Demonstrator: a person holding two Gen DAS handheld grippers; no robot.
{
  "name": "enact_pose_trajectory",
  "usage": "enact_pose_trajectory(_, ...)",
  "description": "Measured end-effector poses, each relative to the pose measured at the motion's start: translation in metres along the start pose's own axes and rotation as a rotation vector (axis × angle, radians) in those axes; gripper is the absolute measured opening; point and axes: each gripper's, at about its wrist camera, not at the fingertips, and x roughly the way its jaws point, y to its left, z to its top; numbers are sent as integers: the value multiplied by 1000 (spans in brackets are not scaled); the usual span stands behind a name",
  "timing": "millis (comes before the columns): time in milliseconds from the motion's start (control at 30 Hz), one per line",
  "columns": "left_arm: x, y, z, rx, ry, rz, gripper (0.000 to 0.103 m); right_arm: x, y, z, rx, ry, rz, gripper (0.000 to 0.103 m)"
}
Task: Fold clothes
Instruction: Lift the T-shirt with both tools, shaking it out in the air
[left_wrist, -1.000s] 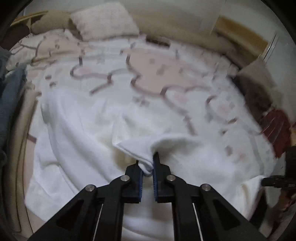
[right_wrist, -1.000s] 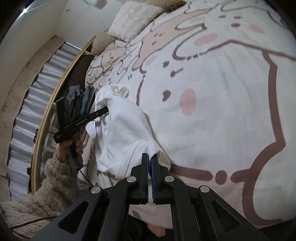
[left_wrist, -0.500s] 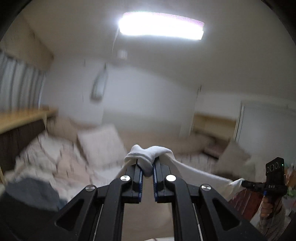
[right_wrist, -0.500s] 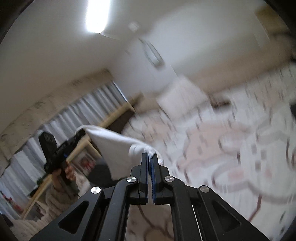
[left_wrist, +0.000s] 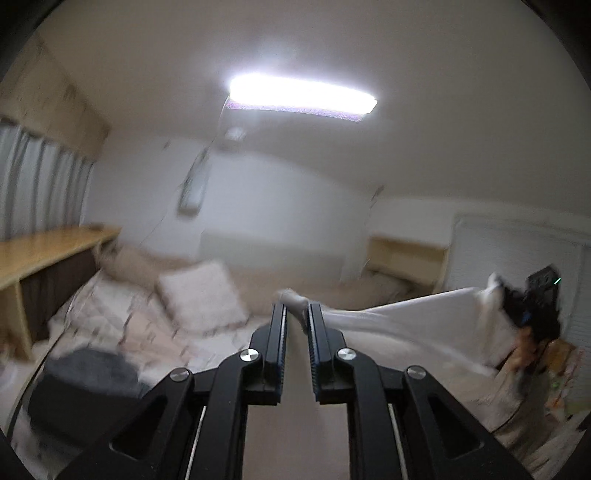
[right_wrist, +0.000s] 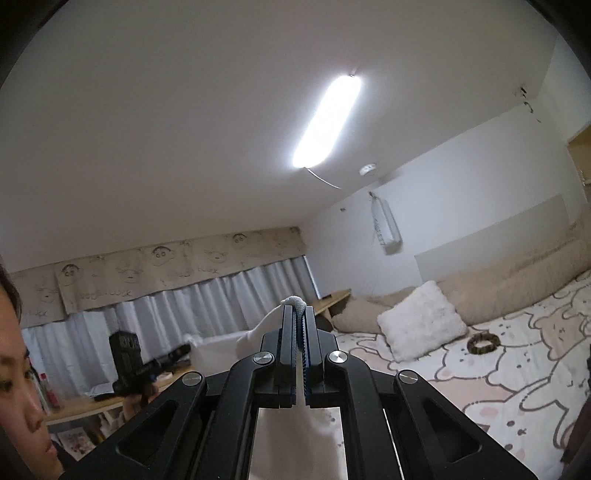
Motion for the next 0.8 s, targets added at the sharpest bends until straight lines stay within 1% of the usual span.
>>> enact_pose_trajectory(67, 27, 8, -31, 17, 89, 92, 13, 12, -19, -16, 48, 49, -32, 3)
enact_pose_trajectory(100, 41, 9, -49, 17, 140, 108, 13, 21, -31, -31, 80, 93, -46, 3)
enact_pose_trajectory(133, 63, 14, -77, 2, 216, 114, 13, 31, -44, -47, 116, 140, -61, 3)
enact_pose_trajectory(167, 85, 18, -105, -13, 293, 120, 13, 43, -62, -72, 167, 203, -84, 3)
enact_pose_trajectory(200, 98, 19, -128, -32, 346, 112, 13, 53, -80, -98, 215, 265, -104, 3)
enact_pose_trajectory(233, 111, 17, -154, -53, 404, 89, 13, 58, -93, -118, 256, 311, -124, 3)
enact_pose_trajectory(267, 123, 15, -181, -74, 461, 64, 13, 68, -115, -152, 324, 385, -158, 3)
enact_pose_trajectory(333, 136, -5, -218, -55, 540, 13, 16, 73, -144, -199, 429, 483, -210, 3)
enact_pose_trajectory(367, 145, -21, -237, -29, 581, -27, 21, 73, -155, -216, 462, 518, -230, 3)
enact_pose_trajectory(400, 148, -34, -249, -9, 608, -59, 32, 72, -166, -233, 494, 550, -249, 3)
enact_pose_trajectory(433, 152, -47, -258, 15, 632, -94, 38, 65, -176, -245, 523, 564, -257, 3)
enact_pose_trajectory(467, 151, -63, -268, 59, 644, -125, 47, 61, -179, -251, 538, 565, -251, 3)
enact_pose_trajectory(567, 155, -108, -290, 197, 664, -223, 49, 44, -183, -257, 551, 537, -235, 3)
enact_pose_trajectory(667, 162, -149, -304, 338, 672, -332, 53, 25, -182, -252, 546, 495, -241, 3)
enact_pose_trajectory(733, 167, -166, -311, 423, 668, -382, 54, 16, -182, -250, 549, 478, -246, 3)
enact_pose_trajectory(767, 171, -176, -315, 475, 668, -422, 54, 12, -183, -249, 551, 475, -249, 3)
enact_pose_trajectory(800, 171, -185, -317, 506, 667, -451, 54, 10, -184, -248, 554, 474, -250, 3)
